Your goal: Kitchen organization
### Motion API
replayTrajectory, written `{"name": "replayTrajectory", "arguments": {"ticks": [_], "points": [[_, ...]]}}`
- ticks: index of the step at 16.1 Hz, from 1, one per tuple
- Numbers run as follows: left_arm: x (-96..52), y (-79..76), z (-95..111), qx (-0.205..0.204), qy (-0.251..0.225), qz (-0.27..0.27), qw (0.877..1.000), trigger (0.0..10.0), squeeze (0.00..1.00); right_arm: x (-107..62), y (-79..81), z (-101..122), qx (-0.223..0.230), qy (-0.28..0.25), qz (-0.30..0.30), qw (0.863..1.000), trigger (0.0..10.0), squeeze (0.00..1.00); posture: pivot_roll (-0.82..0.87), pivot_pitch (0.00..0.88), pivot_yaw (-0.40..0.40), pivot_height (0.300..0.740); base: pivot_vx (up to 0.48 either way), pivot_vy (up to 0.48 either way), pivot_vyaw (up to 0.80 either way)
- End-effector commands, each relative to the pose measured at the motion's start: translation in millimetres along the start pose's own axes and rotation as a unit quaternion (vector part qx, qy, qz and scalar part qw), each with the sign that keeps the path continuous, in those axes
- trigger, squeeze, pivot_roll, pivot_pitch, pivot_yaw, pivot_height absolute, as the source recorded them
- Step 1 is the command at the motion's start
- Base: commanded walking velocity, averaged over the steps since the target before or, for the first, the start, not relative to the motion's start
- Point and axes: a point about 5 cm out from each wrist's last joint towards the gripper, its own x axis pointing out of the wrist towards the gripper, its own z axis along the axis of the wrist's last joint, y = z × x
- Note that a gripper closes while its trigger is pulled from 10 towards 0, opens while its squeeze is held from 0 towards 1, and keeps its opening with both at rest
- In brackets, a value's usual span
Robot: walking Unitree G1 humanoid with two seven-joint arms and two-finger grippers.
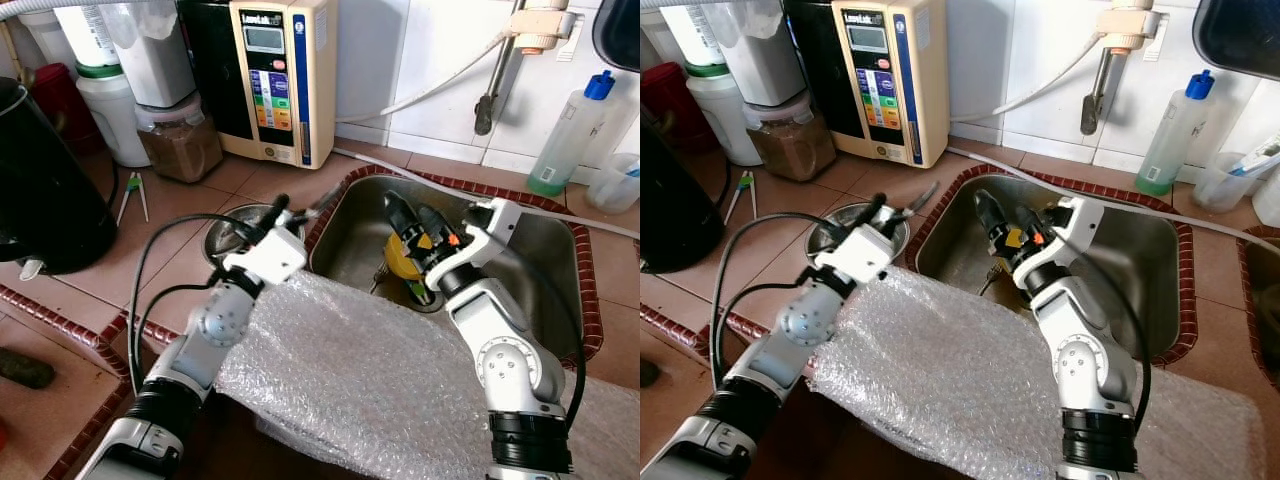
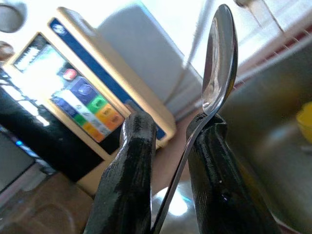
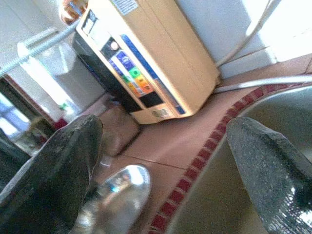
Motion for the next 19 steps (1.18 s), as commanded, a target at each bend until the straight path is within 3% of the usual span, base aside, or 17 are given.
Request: {"name": "replayTrajectory", "arguments": {"ticks": [1,4,6,10,11,12,15,19], "points": [[3.3,-0.9,1.0,0.014,-0.004,-0.004,1.000,0.0,0.00,4.0,8.9,8.8,0.021,-0.010,0.017,1.000,10.0,0.00,-0.06,0.000,0.073,0.740,0.000,0.000,0.00],[12.0,-14.5,6.6,0.028,-0.012,-0.029,0.999,0.0,0.00,9.8,16.1,3.4,0.039,0.011,0.026,0.999,10.0,0.00,-0.06,0.000,0.073,0.740,0.000,0.000,0.00],[20.8,-21.2,18.8,0.067,-0.045,-0.033,0.996,0.0,0.00,18.5,15.4,2.2,0.034,0.031,-0.001,0.999,10.0,0.00,-0.07,0.000,0.076,0.740,0.000,0.000,0.00],[28.0,-23.1,29.0,0.105,-0.075,-0.016,0.991,0.0,0.00,35.2,18.1,11.7,0.013,0.039,-0.028,0.999,10.0,0.00,-0.07,0.000,0.079,0.740,0.000,0.000,0.00],[29.0,-22.7,30.6,0.115,-0.081,-0.009,0.990,0.0,0.00,39.9,14.0,14.2,0.012,0.040,-0.053,0.998,5.8,0.00,-0.07,0.000,0.079,0.740,0.000,0.000,0.00],[29.2,-22.2,31.3,0.122,-0.085,-0.003,0.989,0.0,0.00,41.7,10.3,13.8,0.012,0.046,-0.070,0.996,0.0,0.00,-0.07,0.000,0.077,0.740,0.000,0.000,0.00],[28.3,-19.7,27.1,0.138,-0.076,0.015,0.987,0.0,0.00,43.7,3.2,10.1,0.015,0.074,-0.107,0.991,0.0,0.00,-0.06,0.000,0.070,0.740,0.000,0.000,0.00],[28.3,-18.0,23.4,0.142,-0.068,0.024,0.987,0.0,0.00,41.6,2.4,1.1,0.028,0.107,-0.108,0.988,0.0,0.00,-0.07,0.001,0.067,0.740,0.000,0.000,0.00]]}}
